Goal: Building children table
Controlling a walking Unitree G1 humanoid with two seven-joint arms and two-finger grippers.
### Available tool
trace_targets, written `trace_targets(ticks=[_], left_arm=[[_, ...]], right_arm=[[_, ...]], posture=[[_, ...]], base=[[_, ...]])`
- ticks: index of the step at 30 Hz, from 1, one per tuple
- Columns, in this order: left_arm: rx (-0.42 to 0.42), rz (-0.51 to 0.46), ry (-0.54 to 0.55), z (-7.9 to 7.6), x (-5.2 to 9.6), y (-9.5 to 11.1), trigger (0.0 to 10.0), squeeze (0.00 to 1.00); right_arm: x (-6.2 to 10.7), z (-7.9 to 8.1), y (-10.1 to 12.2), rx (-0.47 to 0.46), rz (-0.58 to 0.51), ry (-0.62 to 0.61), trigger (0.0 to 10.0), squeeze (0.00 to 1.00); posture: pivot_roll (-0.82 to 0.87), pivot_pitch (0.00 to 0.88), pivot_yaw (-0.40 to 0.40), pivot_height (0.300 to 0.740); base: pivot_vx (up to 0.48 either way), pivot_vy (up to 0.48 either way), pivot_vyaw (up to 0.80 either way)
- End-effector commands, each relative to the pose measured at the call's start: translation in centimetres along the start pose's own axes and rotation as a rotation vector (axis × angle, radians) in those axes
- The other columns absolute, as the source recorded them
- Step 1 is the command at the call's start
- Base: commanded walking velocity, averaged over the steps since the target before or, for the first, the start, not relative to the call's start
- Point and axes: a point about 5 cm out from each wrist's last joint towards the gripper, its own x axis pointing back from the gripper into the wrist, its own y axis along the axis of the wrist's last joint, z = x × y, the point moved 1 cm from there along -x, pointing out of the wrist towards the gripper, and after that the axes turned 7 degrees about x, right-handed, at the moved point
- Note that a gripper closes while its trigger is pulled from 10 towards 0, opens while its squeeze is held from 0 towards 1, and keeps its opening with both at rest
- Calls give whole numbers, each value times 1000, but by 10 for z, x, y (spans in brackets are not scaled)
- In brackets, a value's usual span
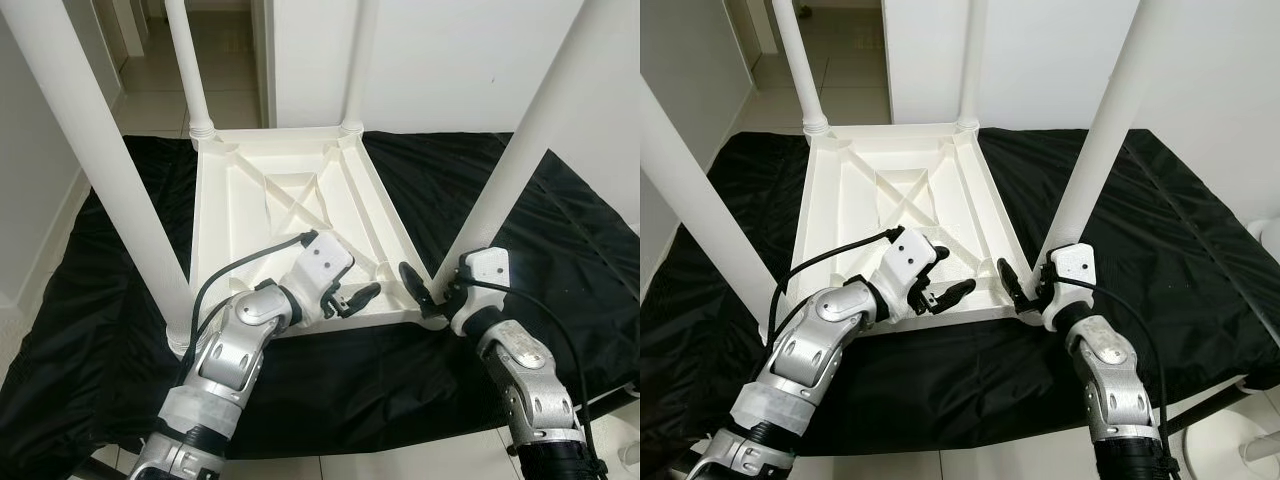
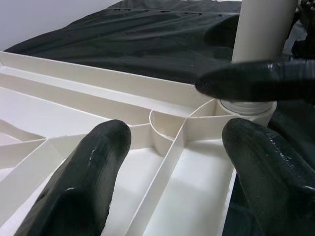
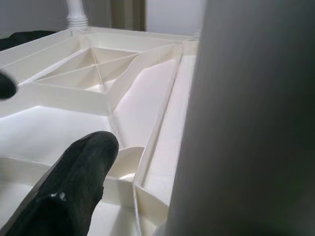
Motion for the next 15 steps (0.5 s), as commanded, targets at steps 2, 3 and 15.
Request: trace_targets(ticks=[2, 3, 15], left_arm=[[-6, -11, 100, 6, -2, 1, 10000, 0], [-9, -14, 97, 5, -3, 2, 10000, 0], [-11, -22, 97, 6, -3, 3, 10000, 0]], right_arm=[[-3, 2, -1, 13, 6, 42, 10000, 0], [-5, 2, -3, 21, 20, 77, 4824, 0], [1, 1, -20, 2, 65, 176, 157, 0]], posture=[[-47, 0, 2, 740], [-47, 0, 4, 740], [-40, 0, 0, 740]], base=[[0, 0, 0], [0, 0, 0], [0, 0, 0]])
